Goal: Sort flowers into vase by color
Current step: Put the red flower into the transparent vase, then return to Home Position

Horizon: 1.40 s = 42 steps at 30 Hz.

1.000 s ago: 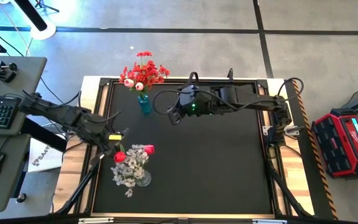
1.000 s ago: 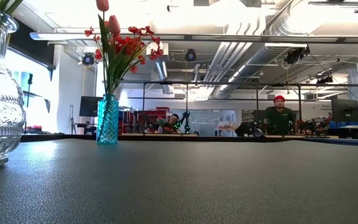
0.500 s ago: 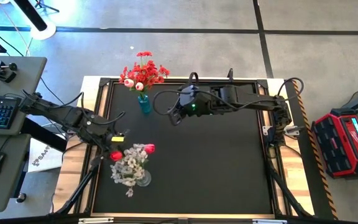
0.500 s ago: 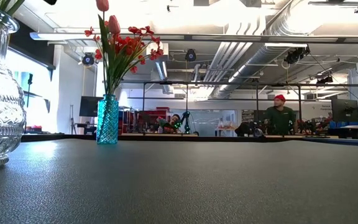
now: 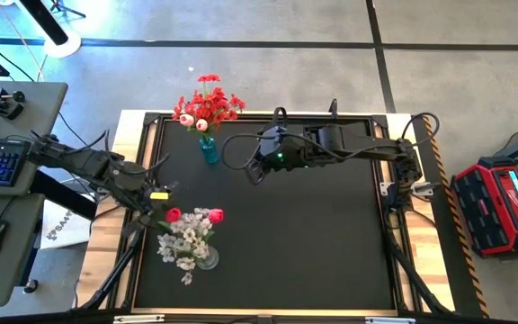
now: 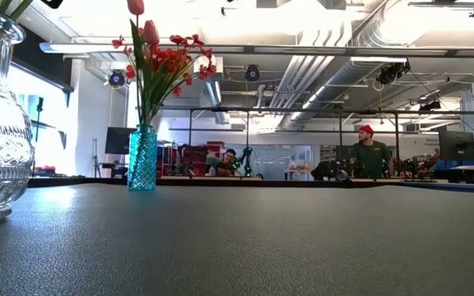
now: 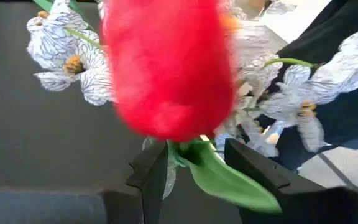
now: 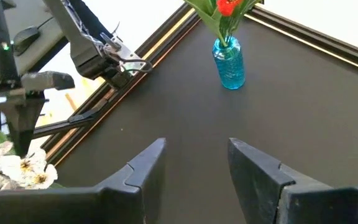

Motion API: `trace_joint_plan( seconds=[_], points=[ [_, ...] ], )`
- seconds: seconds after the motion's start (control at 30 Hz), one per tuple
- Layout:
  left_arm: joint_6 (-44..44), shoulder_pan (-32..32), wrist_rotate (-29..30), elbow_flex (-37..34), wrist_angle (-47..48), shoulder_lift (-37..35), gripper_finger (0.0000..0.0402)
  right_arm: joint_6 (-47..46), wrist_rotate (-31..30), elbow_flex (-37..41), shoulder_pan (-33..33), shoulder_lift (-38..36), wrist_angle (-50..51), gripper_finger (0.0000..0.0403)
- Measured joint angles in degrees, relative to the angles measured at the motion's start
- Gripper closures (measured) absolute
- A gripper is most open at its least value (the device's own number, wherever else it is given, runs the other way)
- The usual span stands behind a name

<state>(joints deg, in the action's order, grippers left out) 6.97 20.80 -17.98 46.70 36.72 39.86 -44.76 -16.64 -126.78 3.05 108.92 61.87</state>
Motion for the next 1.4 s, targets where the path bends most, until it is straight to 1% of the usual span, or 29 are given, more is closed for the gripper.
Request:
trace_joint_plan(
  seconds=[0.07,0.2,0.33,0.43,0.57,0.67,0.83,0.9,0.97,1.03,1.1,1.17,1.23,1.27,1.3,1.33,1.4],
  points=[
    [0.9,0.0,0.1,0.0,0.6,-1.0,0.0254,0.1,0.2,0.0,0.2,0.0,0.0,0.0247],
    [3.8,0.0,2.3,0.0,4.3,-3.1,0.0254,0.8,0.4,0.0,0.4,0.0,-1.1,0.0247],
    [5.1,0.0,4.0,0.0,7.3,-5.3,0.0254,2.9,2.0,0.0,0.4,-0.1,-5.5,0.0247],
    [6.8,0.0,4.0,0.0,7.4,-6.2,0.0254,4.7,4.3,0.0,0.3,-0.2,-8.7,0.0247],
    [7.9,0.0,3.0,0.3,7.6,-6.2,0.0254,5.4,6.0,0.0,0.3,-0.2,-10.3,0.0247],
    [5.2,0.0,2.4,2.8,12.7,-5.8,0.0254,6.0,6.4,0.0,0.3,-0.6,-10.3,0.0247],
    [2.4,-0.2,6.7,10.0,21.9,-5.8,0.0254,6.4,10.1,0.0,-0.2,-1.9,-13.0,0.0247],
    [2.4,-0.2,9.9,13.5,26.1,-5.8,0.0255,7.8,11.5,0.0,-0.4,-2.4,-14.5,0.0247],
    [2.6,-0.2,14.6,16.7,29.8,-6.1,0.0259,9.8,12.4,0.0,-0.4,-3.5,-16.7,0.0249],
    [3.8,-0.2,19.2,18.9,31.3,-6.5,0.0271,12.0,12.3,0.0,-0.2,-4.7,-17.2,0.026],
    [4.3,-0.2,23.1,19.9,30.5,-7.8,0.0288,14.8,11.2,0.0,0.2,-5.8,-16.9,0.0284],
    [4.3,-0.2,25.7,20.3,28.1,-9.7,0.0313,19.3,11.1,0.0,0.6,-6.6,-15.7,0.0322],
    [4.3,-0.2,26.3,20.1,26.4,-12.4,0.0344,22.5,10.2,0.0,1.0,-7.5,-14.6,0.0371],
    [4.3,-0.2,26.3,19.7,26.0,-14.0,0.0362,23.1,9.2,0.0,1.1,-8.1,-14.4,0.0386],
    [4.5,-0.2,26.3,19.3,25.8,-15.8,0.038,23.9,8.4,0.1,1.2,-8.7,-14.0,0.0393],
    [5.2,-0.2,26.3,18.8,25.5,-17.6,0.0391,24.3,7.4,0.2,1.3,-9.5,-13.5,0.039],
    [7.5,-0.2,27.5,17.6,24.1,-21.4,0.0393,24.8,4.0,0.2,1.8,-10.6,-10.4,0.0385]
  ],
)
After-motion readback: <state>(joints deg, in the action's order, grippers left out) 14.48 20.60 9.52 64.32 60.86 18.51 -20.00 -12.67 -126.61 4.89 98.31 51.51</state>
